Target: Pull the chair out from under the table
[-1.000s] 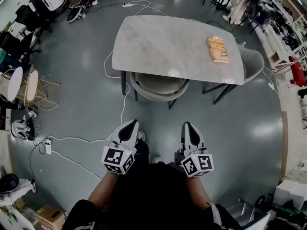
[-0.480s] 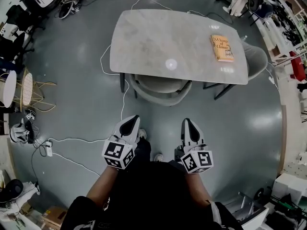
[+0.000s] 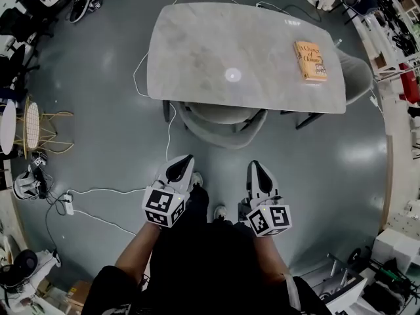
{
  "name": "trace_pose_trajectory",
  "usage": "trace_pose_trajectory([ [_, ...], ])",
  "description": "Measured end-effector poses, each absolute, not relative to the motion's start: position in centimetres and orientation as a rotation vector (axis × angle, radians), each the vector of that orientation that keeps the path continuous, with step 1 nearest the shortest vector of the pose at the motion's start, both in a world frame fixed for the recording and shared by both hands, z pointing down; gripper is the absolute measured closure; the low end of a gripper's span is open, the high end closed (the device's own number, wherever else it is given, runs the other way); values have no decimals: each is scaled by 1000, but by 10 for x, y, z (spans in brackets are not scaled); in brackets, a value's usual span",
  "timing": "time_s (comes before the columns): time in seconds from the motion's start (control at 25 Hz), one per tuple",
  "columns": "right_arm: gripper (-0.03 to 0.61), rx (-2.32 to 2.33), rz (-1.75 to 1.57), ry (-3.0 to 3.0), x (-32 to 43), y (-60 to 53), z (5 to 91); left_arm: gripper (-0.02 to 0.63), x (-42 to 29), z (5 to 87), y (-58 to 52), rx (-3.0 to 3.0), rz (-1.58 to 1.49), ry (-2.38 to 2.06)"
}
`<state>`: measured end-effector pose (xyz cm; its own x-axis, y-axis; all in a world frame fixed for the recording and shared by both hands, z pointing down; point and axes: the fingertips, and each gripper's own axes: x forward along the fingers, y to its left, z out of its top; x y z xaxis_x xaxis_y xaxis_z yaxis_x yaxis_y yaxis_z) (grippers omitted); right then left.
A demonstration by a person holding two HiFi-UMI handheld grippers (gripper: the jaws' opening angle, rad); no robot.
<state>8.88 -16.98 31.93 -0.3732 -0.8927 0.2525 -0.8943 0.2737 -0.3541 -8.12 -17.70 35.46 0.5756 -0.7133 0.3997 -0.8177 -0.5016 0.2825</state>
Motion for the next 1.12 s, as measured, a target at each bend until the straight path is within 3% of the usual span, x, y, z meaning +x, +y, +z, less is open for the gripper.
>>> trace_pose_trajectory([
  [1.12, 561, 1680, 808, -2357, 84, -199, 436, 586, -71, 487, -223, 2388, 510, -993],
])
